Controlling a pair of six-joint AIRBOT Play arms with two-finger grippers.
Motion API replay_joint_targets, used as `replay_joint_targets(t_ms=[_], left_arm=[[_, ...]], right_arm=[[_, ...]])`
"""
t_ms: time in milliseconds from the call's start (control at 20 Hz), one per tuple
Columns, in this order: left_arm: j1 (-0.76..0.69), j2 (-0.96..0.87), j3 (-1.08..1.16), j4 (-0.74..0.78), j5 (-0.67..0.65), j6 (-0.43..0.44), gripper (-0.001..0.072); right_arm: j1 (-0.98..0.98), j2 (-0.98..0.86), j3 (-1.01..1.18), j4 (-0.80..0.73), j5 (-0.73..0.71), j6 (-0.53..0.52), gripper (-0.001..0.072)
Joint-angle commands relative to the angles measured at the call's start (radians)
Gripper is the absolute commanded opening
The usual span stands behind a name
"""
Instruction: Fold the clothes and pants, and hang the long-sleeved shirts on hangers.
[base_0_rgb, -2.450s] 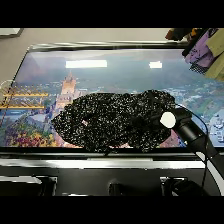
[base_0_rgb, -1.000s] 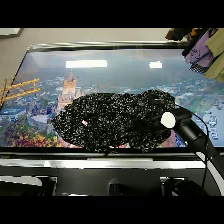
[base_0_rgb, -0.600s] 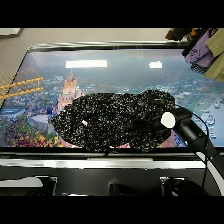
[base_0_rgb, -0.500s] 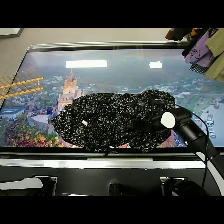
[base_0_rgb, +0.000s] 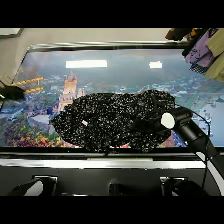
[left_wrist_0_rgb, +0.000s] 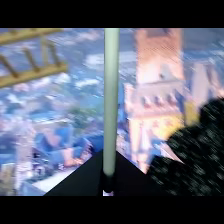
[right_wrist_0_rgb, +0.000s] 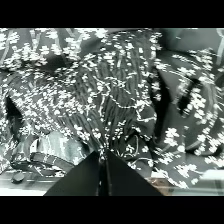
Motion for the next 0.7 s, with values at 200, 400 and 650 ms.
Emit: replay_joint_targets(t_ms=[200, 400, 650], left_arm=[[-0.449, 0.438, -0.347, -0.088, -0.404, 0.036, 0.0026], [-0.588, 0.515, -0.353, -0.079, -0.456, 0.026, 0.0025], [-0.617, 0.517, -0.359, -0.009, -0.521, 0.056, 0.0024]], right_arm=[[-0.001, -0.016, 0.037, -0.168, 0.112, 0.198, 0.004], [-0.001, -0.093, 0.132, -0.208, 0.163, 0.199, 0.004], [-0.035, -0.141, 0.181, -0.299, 0.227, 0.199, 0.0039]])
